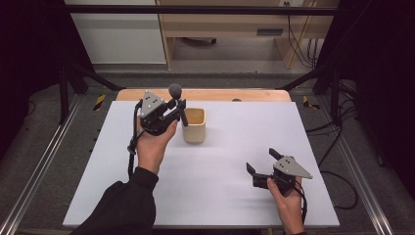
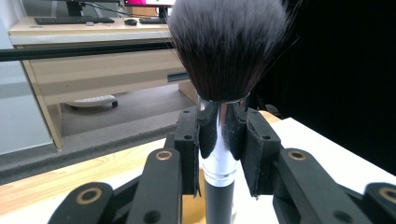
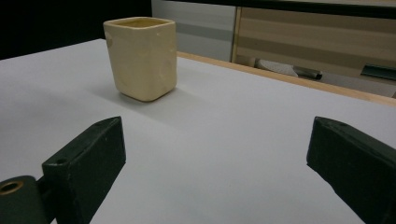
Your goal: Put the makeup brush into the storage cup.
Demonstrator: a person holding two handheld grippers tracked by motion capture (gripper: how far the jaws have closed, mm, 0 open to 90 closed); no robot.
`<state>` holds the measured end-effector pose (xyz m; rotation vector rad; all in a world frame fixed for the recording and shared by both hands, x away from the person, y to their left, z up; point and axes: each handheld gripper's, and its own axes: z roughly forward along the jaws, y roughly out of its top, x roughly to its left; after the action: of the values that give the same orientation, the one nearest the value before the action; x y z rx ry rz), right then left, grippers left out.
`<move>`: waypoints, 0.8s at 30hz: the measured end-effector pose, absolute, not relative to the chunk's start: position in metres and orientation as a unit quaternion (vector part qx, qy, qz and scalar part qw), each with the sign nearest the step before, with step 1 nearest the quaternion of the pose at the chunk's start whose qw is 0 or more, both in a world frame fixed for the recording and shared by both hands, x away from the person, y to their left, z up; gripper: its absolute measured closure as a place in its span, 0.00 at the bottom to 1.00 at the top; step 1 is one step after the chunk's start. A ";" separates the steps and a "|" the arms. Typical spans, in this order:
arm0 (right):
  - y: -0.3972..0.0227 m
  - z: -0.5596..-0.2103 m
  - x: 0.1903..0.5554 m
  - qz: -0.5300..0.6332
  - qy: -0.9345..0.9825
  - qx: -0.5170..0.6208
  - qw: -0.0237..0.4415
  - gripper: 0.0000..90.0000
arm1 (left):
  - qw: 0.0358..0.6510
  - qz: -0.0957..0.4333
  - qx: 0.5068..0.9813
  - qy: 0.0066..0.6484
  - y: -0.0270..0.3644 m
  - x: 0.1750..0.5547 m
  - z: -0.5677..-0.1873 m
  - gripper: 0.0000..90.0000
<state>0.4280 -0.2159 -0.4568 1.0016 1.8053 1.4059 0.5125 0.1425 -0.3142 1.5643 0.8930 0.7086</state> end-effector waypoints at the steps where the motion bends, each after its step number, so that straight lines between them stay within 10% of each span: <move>1: -0.216 -0.457 0.428 0.535 0.685 0.381 0.316 0.05 | 0.567 0.302 0.665 0.381 0.142 0.514 -0.314 0.78; 24: -0.213 -0.458 0.426 0.541 0.682 0.378 0.316 0.05 | 0.559 0.324 0.653 0.395 0.135 0.537 -0.310 0.78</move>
<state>0.4255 -0.2134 -0.4577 0.9944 1.7960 1.4233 0.5365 0.1345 -0.3099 1.5390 0.9307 0.7642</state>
